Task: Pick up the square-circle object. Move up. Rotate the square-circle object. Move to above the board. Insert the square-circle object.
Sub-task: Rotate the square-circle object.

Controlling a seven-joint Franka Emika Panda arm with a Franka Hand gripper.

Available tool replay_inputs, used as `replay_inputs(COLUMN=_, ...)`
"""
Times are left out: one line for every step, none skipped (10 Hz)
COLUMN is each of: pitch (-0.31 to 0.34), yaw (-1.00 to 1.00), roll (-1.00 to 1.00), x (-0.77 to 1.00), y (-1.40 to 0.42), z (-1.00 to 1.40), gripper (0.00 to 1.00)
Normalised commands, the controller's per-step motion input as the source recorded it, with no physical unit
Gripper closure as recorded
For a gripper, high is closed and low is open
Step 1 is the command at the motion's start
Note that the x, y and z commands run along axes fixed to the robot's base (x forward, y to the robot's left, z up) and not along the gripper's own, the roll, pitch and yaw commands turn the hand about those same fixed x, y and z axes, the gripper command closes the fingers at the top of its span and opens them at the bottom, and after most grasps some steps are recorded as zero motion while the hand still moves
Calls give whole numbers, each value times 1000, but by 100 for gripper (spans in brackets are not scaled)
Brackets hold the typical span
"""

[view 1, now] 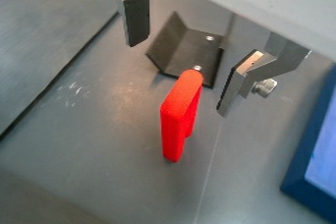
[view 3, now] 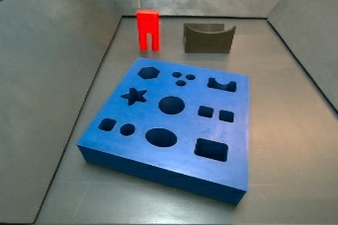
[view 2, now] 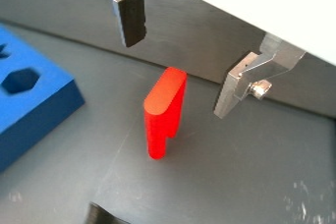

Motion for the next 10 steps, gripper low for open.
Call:
replay_inputs(pitch=4, yaw=1000, roll=-2, x=36, y=-7, z=-33, gripper=0)
replay_inputs(pitch=4, yaw=1000, roll=-2, x=36, y=-6, z=-33, gripper=0)
replay_inputs(pitch=4, yaw=1000, roll=-2, x=36, y=-6, z=-33, gripper=0)
replay_inputs(pitch=5, yaw=1000, roll=-3, x=37, y=-6, z=-32, gripper=0)
replay_inputs(pitch=5, yaw=1000, roll=-3, x=37, y=-6, z=-32, gripper=0)
replay_inputs(pitch=5, yaw=1000, roll=-3, x=37, y=-6, z=-32, gripper=0)
replay_inputs(pitch=5, yaw=1000, roll=-3, x=37, y=-6, z=-32, gripper=0)
replay_inputs(pitch=5, yaw=1000, roll=-3, x=37, y=-6, z=-32, gripper=0)
replay_inputs(pitch=6, yaw=1000, roll=-3, x=37, y=-6, z=-32, gripper=0)
replay_inputs(pitch=6, yaw=1000, roll=-3, x=37, y=-6, z=-32, gripper=0)
